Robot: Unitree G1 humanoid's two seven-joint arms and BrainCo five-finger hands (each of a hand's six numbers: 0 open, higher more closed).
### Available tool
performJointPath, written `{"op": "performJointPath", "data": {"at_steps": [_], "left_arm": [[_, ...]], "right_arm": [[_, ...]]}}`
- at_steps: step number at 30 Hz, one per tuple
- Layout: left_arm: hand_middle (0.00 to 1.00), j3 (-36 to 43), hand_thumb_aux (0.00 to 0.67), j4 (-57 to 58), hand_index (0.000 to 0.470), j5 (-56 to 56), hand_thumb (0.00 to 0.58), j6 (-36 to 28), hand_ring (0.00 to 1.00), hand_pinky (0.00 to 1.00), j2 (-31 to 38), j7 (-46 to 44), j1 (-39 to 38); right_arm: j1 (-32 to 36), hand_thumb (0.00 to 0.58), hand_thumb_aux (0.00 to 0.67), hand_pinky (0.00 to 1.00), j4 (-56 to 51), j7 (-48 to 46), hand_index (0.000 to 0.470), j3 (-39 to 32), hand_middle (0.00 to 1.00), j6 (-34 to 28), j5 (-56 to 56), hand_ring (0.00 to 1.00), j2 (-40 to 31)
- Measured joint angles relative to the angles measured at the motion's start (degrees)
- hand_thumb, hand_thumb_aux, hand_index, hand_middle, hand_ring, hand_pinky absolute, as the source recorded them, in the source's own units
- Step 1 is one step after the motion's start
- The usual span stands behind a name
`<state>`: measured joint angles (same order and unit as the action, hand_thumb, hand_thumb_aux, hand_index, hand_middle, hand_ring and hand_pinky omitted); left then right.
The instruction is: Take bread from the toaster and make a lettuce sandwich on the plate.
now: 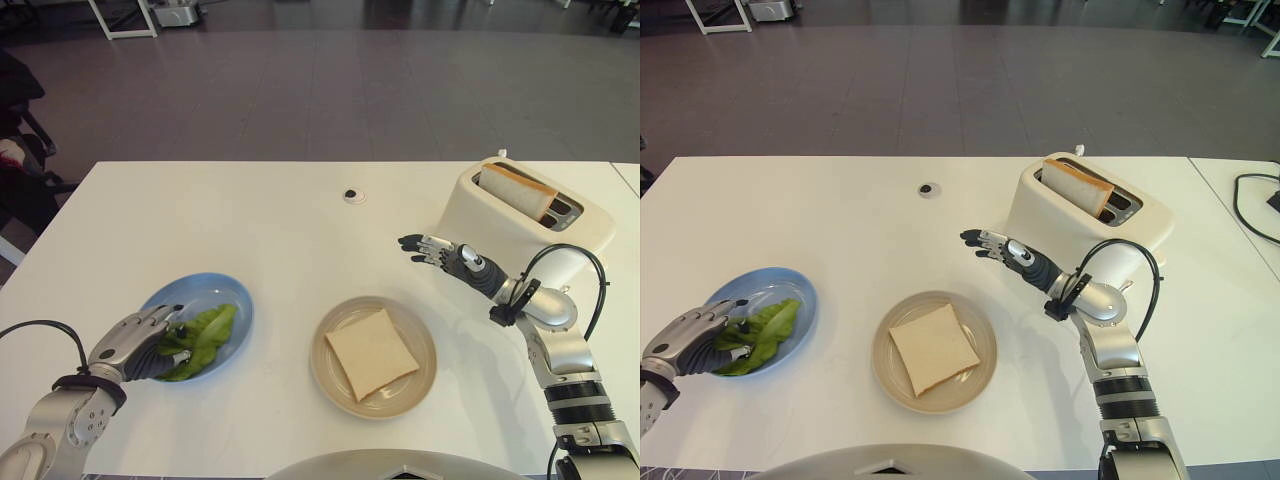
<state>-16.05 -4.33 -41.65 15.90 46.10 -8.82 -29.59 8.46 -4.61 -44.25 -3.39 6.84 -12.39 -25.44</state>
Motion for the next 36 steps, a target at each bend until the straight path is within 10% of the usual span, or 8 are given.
{"op": "performJointPath", "data": {"at_steps": [3,36], "left_arm": [[0.0,0.43,0.67,-0.04,0.47,-0.51,0.58,-0.22,0.0,0.0,0.02,0.67,0.07],[0.0,-6.88,0.67,-2.88,0.47,13.42,0.58,7.2,0.0,0.0,0.13,2.01,1.15]], "right_arm": [[0.0,0.0,0.0,0.0,0.0,0.01,0.0,0.0,0.0,0.0,0.0,0.0,0.01],[0.25,0.0,0.0,0.0,0.0,0.08,0.0,0.46,0.0,-0.12,-0.1,0.0,0.27]]}}
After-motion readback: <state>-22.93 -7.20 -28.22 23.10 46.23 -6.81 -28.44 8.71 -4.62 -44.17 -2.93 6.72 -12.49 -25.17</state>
